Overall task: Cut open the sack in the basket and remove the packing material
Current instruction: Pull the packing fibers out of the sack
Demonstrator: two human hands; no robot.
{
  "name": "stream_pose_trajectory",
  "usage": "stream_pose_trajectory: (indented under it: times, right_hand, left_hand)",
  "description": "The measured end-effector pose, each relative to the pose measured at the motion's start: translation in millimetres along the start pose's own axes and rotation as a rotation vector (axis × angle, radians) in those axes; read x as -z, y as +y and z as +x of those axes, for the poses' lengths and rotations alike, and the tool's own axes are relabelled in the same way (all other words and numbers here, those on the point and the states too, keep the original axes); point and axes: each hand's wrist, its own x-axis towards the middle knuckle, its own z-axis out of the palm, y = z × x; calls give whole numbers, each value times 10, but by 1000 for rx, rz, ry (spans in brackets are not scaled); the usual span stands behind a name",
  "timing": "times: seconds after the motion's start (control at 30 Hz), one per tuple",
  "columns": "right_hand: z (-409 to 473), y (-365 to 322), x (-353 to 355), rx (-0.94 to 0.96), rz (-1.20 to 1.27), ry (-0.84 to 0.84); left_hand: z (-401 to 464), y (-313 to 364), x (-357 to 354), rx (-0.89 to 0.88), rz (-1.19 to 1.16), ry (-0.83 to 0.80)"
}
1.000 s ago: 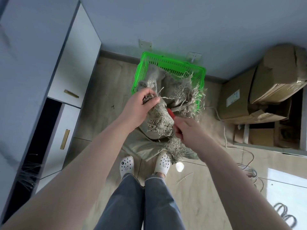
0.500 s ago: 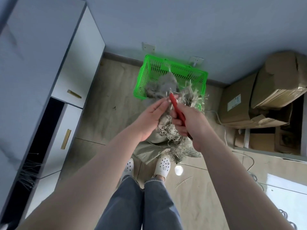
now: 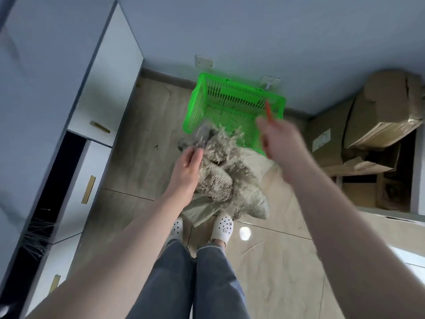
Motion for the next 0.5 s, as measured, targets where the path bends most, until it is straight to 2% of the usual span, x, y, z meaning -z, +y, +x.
stream_pose_trajectory:
  times: [0.07,0.1,0.23,0.33,0.4,0.5]
  right_hand:
    - [-8,289,-295,34,-266,-107]
    - [16,417,-410,68,-314,-95]
    - [141,542,-542,107,-270,124]
    - [203,519,-488,106,-266,22]
    - [199,533,-465,117,-180,-37]
    - [109,524,-355,56,255,36]
  left_hand:
    - [72,191,-49,-14,-113,-119]
    - [93,269,-63,-19,-148,-176]
    - [142,422,43,-107,33,-255]
    - [267,414,167,-116,110,-316]
    - [363,450,204,-198,76,-197]
    - [516,653,320,-184,-70,193]
